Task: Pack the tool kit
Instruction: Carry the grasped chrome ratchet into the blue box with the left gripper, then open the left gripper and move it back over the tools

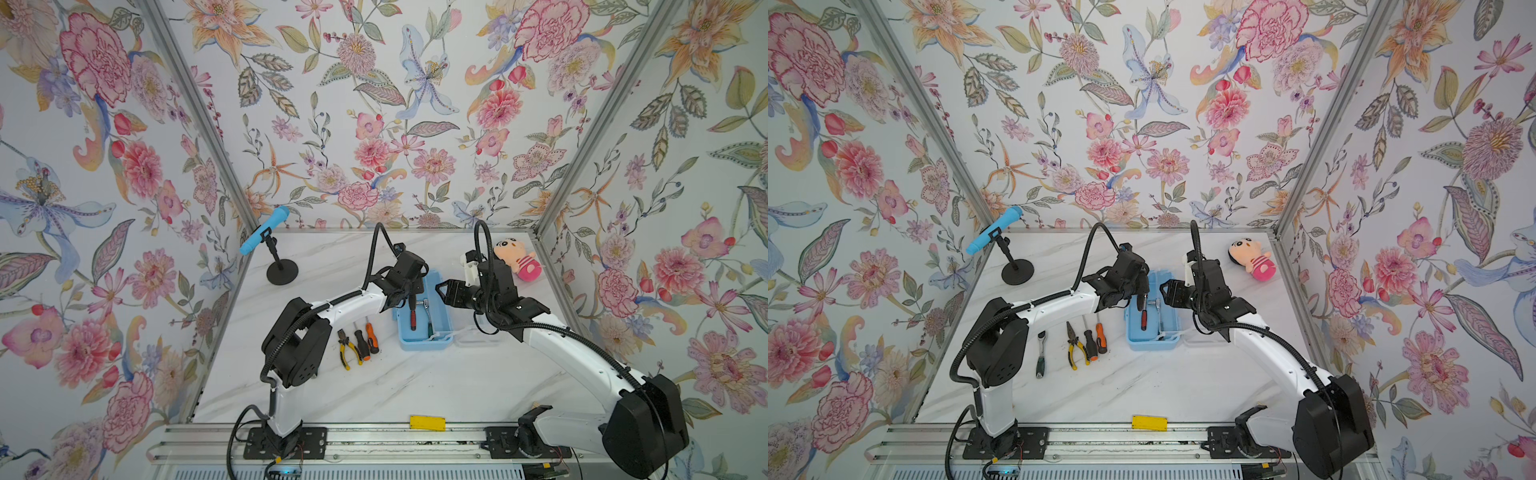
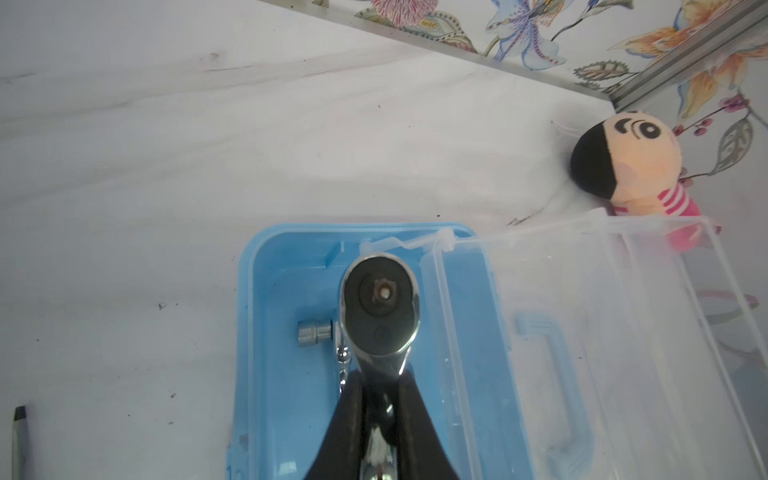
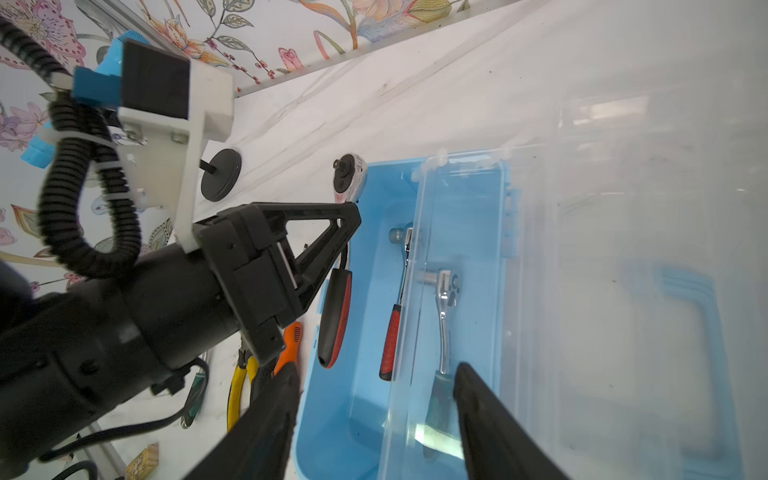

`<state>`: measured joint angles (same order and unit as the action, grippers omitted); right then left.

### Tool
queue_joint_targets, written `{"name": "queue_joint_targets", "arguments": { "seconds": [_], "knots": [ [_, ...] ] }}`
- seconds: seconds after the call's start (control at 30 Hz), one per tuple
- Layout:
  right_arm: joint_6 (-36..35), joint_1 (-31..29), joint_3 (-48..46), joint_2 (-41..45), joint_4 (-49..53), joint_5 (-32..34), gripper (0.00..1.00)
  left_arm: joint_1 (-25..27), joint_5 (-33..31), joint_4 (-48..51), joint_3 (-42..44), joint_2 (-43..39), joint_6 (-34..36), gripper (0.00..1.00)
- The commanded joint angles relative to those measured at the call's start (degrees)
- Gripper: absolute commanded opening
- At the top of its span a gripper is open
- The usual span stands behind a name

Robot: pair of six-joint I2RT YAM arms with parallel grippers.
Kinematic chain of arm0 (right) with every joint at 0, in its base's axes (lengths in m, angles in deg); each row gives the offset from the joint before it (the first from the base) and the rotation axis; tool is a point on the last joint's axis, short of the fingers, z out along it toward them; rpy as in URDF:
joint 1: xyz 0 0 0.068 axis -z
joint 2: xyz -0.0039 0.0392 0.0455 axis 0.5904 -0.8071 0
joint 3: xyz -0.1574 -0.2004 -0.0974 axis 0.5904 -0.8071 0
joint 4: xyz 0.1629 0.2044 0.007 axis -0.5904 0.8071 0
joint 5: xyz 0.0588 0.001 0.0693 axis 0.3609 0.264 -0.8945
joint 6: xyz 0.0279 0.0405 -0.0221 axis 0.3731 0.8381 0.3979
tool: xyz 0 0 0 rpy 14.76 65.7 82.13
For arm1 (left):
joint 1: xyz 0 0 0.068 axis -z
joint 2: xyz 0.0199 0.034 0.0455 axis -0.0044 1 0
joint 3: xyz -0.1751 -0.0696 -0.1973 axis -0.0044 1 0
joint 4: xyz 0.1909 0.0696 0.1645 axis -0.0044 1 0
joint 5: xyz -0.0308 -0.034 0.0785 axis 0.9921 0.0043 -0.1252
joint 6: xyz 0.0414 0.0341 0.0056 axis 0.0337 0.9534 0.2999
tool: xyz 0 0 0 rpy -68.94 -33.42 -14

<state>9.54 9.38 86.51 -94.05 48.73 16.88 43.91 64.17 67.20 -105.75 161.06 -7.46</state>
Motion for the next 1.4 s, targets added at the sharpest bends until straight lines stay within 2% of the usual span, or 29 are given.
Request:
{"name": "queue_joint_targets", "arguments": {
  "seconds": [0.0,0.23,0.53,0.57,0.63,0.77,0.87,1.07,1.23,1.37],
  "knots": [
    [0.1,0.8,-1.1,1.4,-0.2,-1.1,0.61,0.5,-4.4,5.9,-3.8,2.8,1.9,0.00],
    [0.6,1.8,-2.2,0.4,-2.0,-2.9,0.61,0.7,-6.6,12.0,-8.7,9.1,1.0,0.00],
    [0.5,2.6,-2.9,0.7,-2.5,-3.7,0.62,0.8,-7.1,14.0,-10.3,13.0,0.1,0.00],
    [0.5,2.7,-3.0,0.7,-2.5,-3.7,0.62,0.8,-7.2,14.0,-10.1,13.0,0.0,0.03],
    [0.4,2.9,-2.9,0.8,-2.5,-3.7,0.62,0.8,-7.5,14.0,-9.9,12.8,-0.1,0.16],
    [0.4,3.0,-2.5,1.1,-2.2,-3.9,0.63,0.8,-7.8,14.2,-9.6,11.5,0.2,0.23],
    [0.2,3.1,-1.7,1.3,-1.5,-4.1,0.64,0.7,-8.8,14.5,-10.2,9.7,1.1,0.31],
    [-0.8,2.7,2.0,2.3,1.0,-4.1,0.64,0.6,-8.9,12.8,-9.9,2.4,4.7,0.35],
    [-1.8,0.8,4.6,3.7,2.8,-2.7,0.63,-0.1,-11.0,11.2,-3.8,-8.4,7.0,0.38],
    [-1.7,-2.1,5.5,4.4,4.0,-1.8,0.63,-1.9,-11.5,10.6,7.4,-19.0,6.4,0.39]
  ]
}}
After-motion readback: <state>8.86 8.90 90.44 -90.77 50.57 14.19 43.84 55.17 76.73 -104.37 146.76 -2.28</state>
